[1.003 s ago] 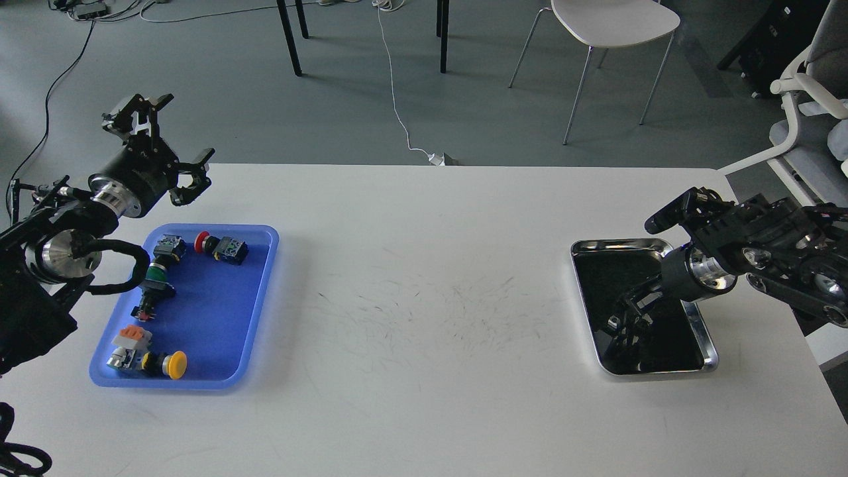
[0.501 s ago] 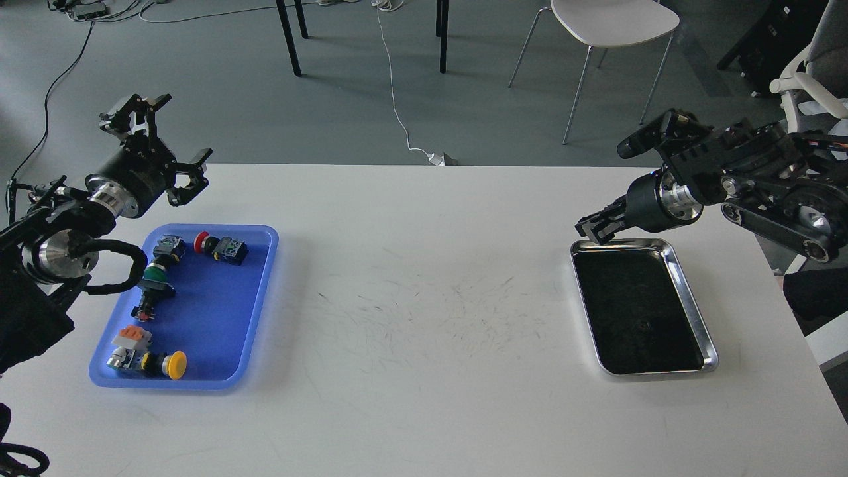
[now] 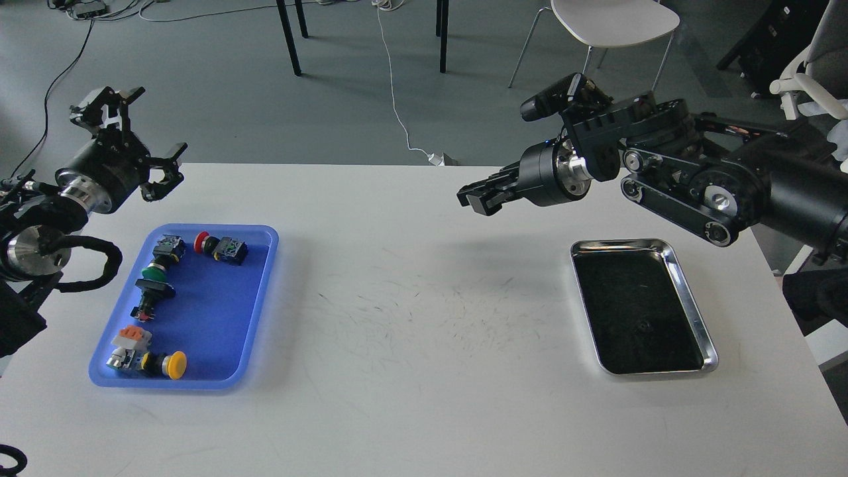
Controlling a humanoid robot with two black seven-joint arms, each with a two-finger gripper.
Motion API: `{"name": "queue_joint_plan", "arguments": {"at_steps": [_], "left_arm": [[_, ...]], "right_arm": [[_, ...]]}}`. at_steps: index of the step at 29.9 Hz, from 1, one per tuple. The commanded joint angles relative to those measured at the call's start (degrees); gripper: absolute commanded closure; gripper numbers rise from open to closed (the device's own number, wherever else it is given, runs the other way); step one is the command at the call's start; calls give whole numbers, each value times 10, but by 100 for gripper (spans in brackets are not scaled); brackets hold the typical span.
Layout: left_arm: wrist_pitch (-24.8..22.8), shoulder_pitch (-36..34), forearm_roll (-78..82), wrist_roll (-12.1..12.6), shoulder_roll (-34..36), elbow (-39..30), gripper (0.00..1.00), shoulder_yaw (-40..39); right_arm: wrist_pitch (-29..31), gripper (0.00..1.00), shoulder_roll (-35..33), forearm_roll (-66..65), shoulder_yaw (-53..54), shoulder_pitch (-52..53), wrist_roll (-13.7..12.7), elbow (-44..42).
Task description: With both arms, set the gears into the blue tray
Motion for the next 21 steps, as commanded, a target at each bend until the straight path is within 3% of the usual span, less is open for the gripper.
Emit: {"name": "queue_joint_plan", "arguments": {"at_steps": [1,8,15,21], "left_arm": [[0,0,0,1,6,0,1,1],[0,-1,0,2,13,-1,1,3],[0,-2,0,0,35,-23,1,-2],[0,-2,-1,-1,69,-67,1,-3]], "right_arm": [[0,99,39,2,18,-17,-2,-4],[0,99,100,4,23,-40,-4,-6],[-47,99,167,6,35,-67,-3,-25],[-78,99,170,6,43,-95,-4,-62]]}}
